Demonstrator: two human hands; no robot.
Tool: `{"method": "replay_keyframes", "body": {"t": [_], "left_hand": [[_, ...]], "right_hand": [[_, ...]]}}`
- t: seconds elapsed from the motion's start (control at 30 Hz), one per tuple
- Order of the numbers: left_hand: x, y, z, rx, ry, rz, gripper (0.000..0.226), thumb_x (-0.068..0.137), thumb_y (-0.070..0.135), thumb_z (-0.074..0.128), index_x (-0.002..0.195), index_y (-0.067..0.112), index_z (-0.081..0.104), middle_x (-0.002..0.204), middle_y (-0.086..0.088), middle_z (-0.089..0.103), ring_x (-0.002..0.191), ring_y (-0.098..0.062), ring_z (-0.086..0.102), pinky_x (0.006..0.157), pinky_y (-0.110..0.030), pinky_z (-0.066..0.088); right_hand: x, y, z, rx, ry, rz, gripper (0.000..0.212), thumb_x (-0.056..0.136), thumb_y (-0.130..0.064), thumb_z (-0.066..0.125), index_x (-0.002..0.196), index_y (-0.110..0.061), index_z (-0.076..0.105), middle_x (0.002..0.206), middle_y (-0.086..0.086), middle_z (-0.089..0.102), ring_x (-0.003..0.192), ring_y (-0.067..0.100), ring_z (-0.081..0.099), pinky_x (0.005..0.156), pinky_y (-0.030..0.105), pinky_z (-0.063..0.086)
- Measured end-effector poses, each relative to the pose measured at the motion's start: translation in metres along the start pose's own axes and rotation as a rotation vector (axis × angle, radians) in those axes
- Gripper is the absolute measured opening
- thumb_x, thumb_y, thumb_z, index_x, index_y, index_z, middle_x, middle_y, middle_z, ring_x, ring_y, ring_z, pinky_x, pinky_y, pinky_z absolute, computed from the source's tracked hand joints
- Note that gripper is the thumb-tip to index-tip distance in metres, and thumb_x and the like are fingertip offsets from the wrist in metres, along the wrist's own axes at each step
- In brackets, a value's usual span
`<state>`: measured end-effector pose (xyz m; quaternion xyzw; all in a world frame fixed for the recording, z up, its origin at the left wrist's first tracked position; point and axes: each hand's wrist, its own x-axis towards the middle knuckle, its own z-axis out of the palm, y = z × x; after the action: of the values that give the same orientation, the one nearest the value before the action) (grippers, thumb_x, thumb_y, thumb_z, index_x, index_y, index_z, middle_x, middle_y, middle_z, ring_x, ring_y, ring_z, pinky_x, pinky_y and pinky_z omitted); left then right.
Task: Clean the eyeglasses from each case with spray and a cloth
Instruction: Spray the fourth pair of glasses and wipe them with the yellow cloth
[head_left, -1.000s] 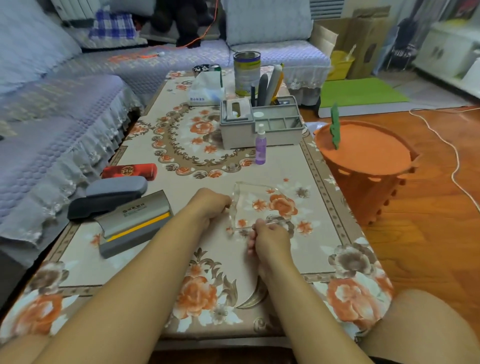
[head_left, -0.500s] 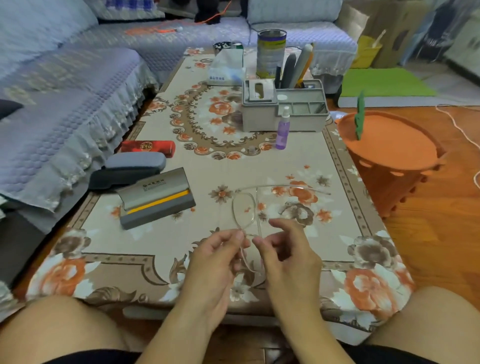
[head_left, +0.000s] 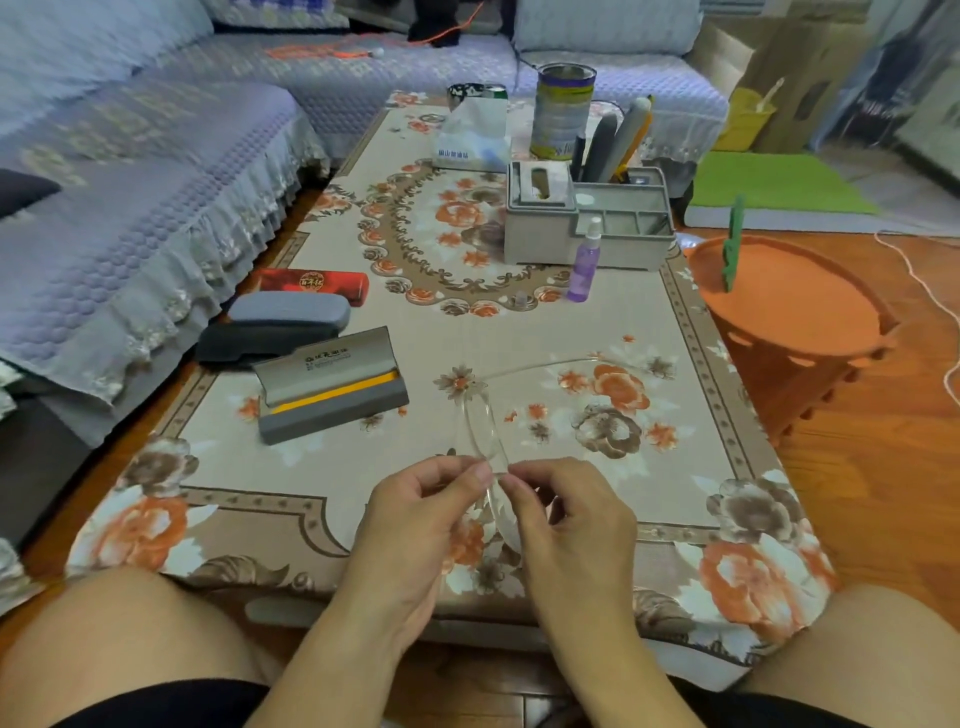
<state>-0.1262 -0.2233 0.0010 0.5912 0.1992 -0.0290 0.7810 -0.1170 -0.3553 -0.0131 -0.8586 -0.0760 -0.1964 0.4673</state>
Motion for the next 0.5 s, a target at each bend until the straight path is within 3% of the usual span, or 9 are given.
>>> {"method": "replay_keyframes", "body": {"t": [0.13,0.33,0.4,0.5], "left_hand": [[0.003,-0.002,-0.003,-0.082,0.065,0.004,0.01,0.091,0.013,0.07,0.09,0.012,0.08,0.071,0.0,0.067,0.064,-0.008,0.056,0.067,-0.03,0.046],[0.007,-0.01,-0.013,-0.056,0.107,-0.038,0.01,0.09,0.016,0.071,0.092,0.015,0.081,0.088,-0.01,0.075,0.087,-0.024,0.064,0.094,-0.048,0.053],[0.004,-0.01,-0.012,-0.018,0.112,-0.032,0.01,0.09,0.016,0.071,0.091,0.016,0.081,0.086,-0.007,0.076,0.084,-0.02,0.069,0.091,-0.045,0.055],[0.002,-0.006,-0.012,-0.064,0.124,-0.03,0.009,0.091,0.018,0.071,0.093,0.015,0.079,0.085,-0.012,0.075,0.079,-0.03,0.07,0.085,-0.048,0.059]], "right_hand": [[0.007,-0.001,-0.004,-0.055,-0.072,-0.047,0.011,0.091,-0.029,0.066,0.093,-0.029,0.076,0.085,-0.022,0.064,0.083,0.003,0.058,0.073,0.011,0.04],[0.06,-0.023,-0.041,-0.324,0.045,-0.384,0.019,0.093,-0.016,0.07,0.11,-0.014,0.077,0.1,0.0,0.071,0.093,0.022,0.055,0.077,0.031,0.045],[0.088,-0.022,-0.043,-0.475,-0.097,-0.455,0.028,0.096,-0.021,0.065,0.122,-0.017,0.073,0.11,-0.001,0.073,0.098,0.028,0.055,0.081,0.038,0.048],[0.098,-0.016,-0.04,-0.584,-0.351,-0.429,0.028,0.098,-0.025,0.06,0.124,-0.022,0.072,0.101,-0.003,0.077,0.089,0.028,0.061,0.076,0.042,0.053]]}}
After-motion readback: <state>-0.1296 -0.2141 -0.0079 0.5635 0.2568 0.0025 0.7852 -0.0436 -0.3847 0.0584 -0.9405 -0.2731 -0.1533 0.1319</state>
